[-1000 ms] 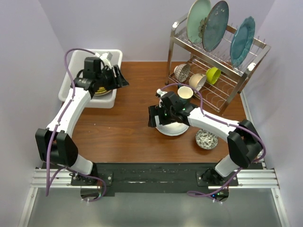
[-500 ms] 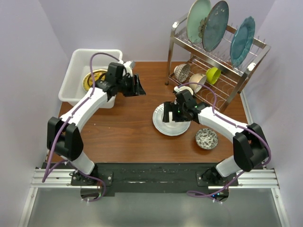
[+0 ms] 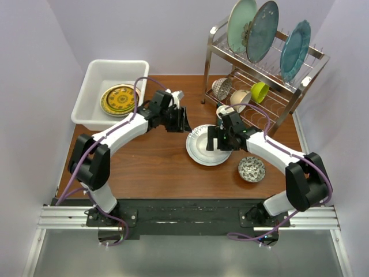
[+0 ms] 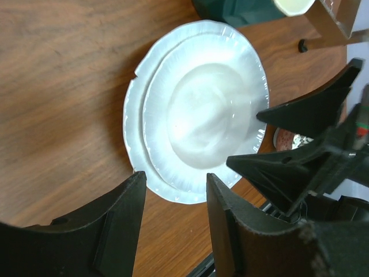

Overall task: Place the plates into the plastic bin on the countertop
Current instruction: Pick up the plate at the center of the board.

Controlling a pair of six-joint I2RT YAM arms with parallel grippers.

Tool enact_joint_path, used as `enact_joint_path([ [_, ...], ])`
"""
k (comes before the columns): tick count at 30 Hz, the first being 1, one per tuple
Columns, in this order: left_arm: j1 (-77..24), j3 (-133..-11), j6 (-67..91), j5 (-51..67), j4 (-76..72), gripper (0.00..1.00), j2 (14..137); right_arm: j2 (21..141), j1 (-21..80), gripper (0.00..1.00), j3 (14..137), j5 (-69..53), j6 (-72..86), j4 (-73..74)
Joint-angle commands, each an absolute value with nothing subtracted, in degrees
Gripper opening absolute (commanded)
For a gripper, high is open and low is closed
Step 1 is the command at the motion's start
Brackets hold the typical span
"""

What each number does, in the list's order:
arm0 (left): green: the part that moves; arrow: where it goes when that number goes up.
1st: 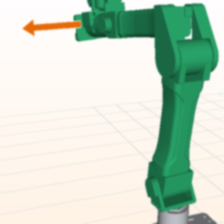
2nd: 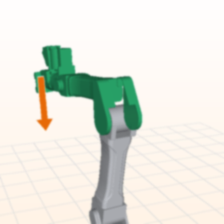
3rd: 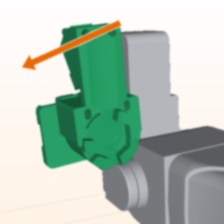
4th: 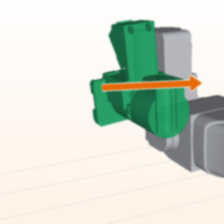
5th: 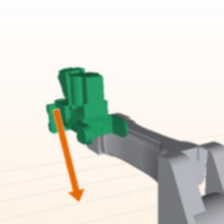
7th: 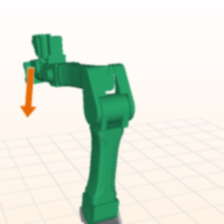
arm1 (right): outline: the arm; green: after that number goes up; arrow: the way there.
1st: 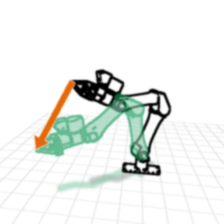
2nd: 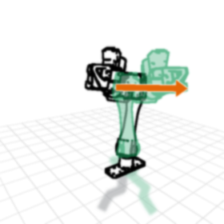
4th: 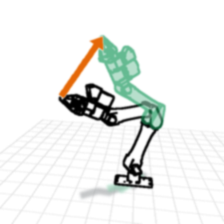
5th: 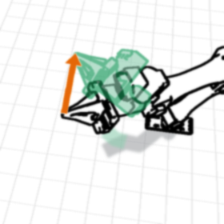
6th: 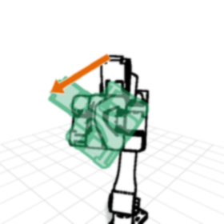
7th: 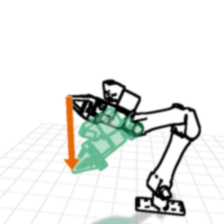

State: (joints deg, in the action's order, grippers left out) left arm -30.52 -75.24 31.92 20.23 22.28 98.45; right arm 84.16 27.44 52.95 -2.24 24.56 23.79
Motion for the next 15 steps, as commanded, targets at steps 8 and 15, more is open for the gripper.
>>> enact_joint_path([
  [8,-33.4,-71.02,35.42,23.64,13.54,0.5,103.18,80.51,24.43,0.94,51.15,-1.58,22.15,24.79],
  [15,-34.28,-70.22,36.21,24.43,12.74,0.49,105.99,80.42,23.56,0.94,50.71,-2.11,21.89,24.7],
])
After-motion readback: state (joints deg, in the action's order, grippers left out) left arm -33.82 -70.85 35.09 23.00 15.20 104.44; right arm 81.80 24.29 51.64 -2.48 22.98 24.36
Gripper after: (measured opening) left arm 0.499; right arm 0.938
